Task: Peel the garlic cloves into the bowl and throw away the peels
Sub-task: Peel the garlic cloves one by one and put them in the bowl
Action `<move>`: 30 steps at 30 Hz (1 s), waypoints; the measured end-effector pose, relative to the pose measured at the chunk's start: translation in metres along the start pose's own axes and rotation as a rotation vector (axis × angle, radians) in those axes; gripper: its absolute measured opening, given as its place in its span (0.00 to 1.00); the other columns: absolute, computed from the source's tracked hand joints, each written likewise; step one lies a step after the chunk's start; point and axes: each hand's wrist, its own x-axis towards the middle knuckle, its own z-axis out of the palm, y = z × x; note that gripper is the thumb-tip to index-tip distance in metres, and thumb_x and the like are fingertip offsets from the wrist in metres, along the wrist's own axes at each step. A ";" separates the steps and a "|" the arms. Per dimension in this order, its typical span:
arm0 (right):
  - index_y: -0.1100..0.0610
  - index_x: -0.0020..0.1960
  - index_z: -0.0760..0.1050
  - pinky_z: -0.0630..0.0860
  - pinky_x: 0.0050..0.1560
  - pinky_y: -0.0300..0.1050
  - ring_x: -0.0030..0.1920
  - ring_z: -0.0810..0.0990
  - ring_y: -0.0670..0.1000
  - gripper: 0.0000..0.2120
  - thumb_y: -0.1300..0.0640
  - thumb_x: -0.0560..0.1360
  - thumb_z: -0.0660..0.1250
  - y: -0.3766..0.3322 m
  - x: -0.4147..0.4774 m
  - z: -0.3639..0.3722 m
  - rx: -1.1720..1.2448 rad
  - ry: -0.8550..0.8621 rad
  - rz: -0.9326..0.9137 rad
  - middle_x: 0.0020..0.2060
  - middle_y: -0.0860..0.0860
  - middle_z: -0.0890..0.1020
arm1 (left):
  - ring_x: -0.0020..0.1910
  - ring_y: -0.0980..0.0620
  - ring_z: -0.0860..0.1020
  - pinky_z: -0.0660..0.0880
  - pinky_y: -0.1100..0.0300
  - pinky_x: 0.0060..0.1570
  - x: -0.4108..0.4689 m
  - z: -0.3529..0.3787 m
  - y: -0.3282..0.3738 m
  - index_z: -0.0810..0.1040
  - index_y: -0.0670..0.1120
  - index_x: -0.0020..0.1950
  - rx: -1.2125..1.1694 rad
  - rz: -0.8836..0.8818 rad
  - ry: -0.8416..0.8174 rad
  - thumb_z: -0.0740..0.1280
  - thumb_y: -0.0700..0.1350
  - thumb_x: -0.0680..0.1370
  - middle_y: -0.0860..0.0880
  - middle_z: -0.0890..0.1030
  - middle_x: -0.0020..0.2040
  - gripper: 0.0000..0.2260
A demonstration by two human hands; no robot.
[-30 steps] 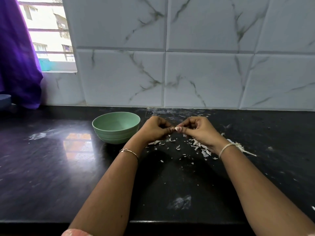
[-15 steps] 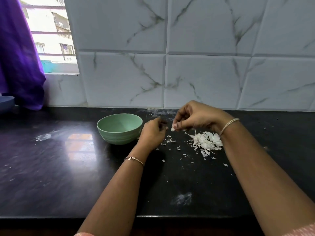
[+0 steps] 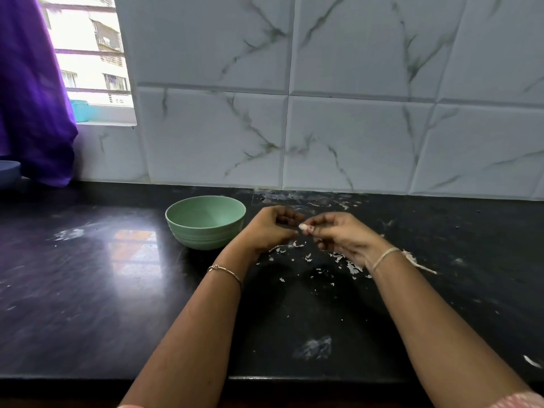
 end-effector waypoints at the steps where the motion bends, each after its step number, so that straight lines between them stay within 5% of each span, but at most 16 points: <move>1: 0.62 0.47 0.79 0.75 0.31 0.34 0.35 0.76 0.46 0.05 0.70 0.75 0.68 0.004 0.000 -0.001 0.063 -0.008 0.033 0.39 0.54 0.82 | 0.34 0.59 0.77 0.75 0.68 0.35 0.000 0.002 -0.001 0.80 0.42 0.54 -0.009 0.025 -0.014 0.72 0.31 0.73 0.48 0.81 0.42 0.12; 5: 0.61 0.50 0.75 0.78 0.33 0.34 0.37 0.82 0.45 0.07 0.70 0.75 0.67 0.010 0.002 0.002 0.211 -0.010 0.030 0.38 0.54 0.83 | 0.37 0.53 0.78 0.79 0.60 0.42 0.004 0.004 -0.004 0.81 0.48 0.44 -0.029 0.098 0.069 0.74 0.34 0.72 0.48 0.81 0.39 0.09; 13: 0.60 0.47 0.76 0.79 0.35 0.36 0.34 0.80 0.47 0.01 0.64 0.77 0.66 0.007 0.002 0.005 0.263 0.052 -0.059 0.39 0.55 0.83 | 0.34 0.52 0.78 0.79 0.54 0.42 0.007 0.003 -0.008 0.82 0.47 0.43 -0.039 0.092 0.107 0.73 0.41 0.74 0.44 0.83 0.39 0.02; 16: 0.58 0.45 0.77 0.77 0.32 0.37 0.33 0.77 0.47 0.07 0.54 0.77 0.68 0.011 0.005 0.002 -0.024 0.179 -0.120 0.40 0.55 0.83 | 0.30 0.54 0.74 0.76 0.59 0.35 0.007 0.005 -0.007 0.80 0.43 0.43 -0.116 0.073 0.161 0.73 0.38 0.74 0.45 0.80 0.35 0.03; 20: 0.53 0.35 0.75 0.69 0.35 0.44 0.35 0.75 0.49 0.19 0.41 0.77 0.64 0.015 0.006 -0.009 -0.885 0.431 -0.270 0.36 0.50 0.77 | 0.23 0.60 0.69 0.73 0.62 0.31 0.007 0.013 -0.003 0.77 0.42 0.43 -0.199 0.045 0.180 0.68 0.40 0.79 0.55 0.73 0.27 0.05; 25: 0.58 0.49 0.80 0.72 0.54 0.48 0.53 0.77 0.55 0.15 0.52 0.83 0.57 0.017 0.010 -0.024 -0.981 0.420 -0.190 0.57 0.55 0.73 | 0.28 0.56 0.73 0.78 0.63 0.31 0.006 0.021 0.000 0.75 0.44 0.45 -0.267 0.012 0.150 0.63 0.38 0.81 0.49 0.75 0.35 0.06; 30: 0.57 0.59 0.79 0.71 0.59 0.48 0.59 0.76 0.58 0.12 0.60 0.81 0.58 0.017 0.007 -0.034 -1.042 0.387 -0.117 0.61 0.57 0.71 | 0.31 0.54 0.74 0.76 0.64 0.33 0.005 0.023 -0.001 0.77 0.44 0.46 -0.226 0.035 0.123 0.67 0.36 0.79 0.47 0.77 0.37 0.04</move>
